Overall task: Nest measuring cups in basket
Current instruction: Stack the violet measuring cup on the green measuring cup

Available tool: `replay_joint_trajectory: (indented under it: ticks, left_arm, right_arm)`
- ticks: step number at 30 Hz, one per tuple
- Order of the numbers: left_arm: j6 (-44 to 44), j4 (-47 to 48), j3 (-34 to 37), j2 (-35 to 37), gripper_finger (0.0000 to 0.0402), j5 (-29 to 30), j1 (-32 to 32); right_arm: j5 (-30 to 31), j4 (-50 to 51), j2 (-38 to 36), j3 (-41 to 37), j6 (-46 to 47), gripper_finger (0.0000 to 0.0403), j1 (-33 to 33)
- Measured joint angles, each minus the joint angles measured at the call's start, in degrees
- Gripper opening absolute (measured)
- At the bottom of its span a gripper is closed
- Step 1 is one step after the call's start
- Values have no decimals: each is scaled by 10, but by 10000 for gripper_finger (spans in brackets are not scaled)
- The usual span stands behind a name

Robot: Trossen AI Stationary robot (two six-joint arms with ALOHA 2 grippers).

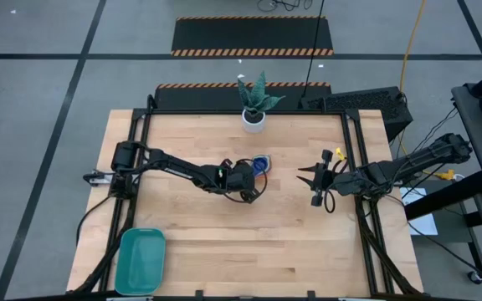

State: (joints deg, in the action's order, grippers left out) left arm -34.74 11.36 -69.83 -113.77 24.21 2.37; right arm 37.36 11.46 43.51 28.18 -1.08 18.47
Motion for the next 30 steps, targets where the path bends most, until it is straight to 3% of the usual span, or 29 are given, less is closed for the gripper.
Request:
replay_joint_trajectory:
  ticks: [8, 30]
  left_arm:
    - [-3, -16, 0, -1, 207, 0, 1]
    - [4, -25, 0, -1, 202, 9, 0]
  right_arm:
    - [0, 0, 0, 0, 0, 102, 0]
    - [0, 0, 0, 0, 0, 102, 0]
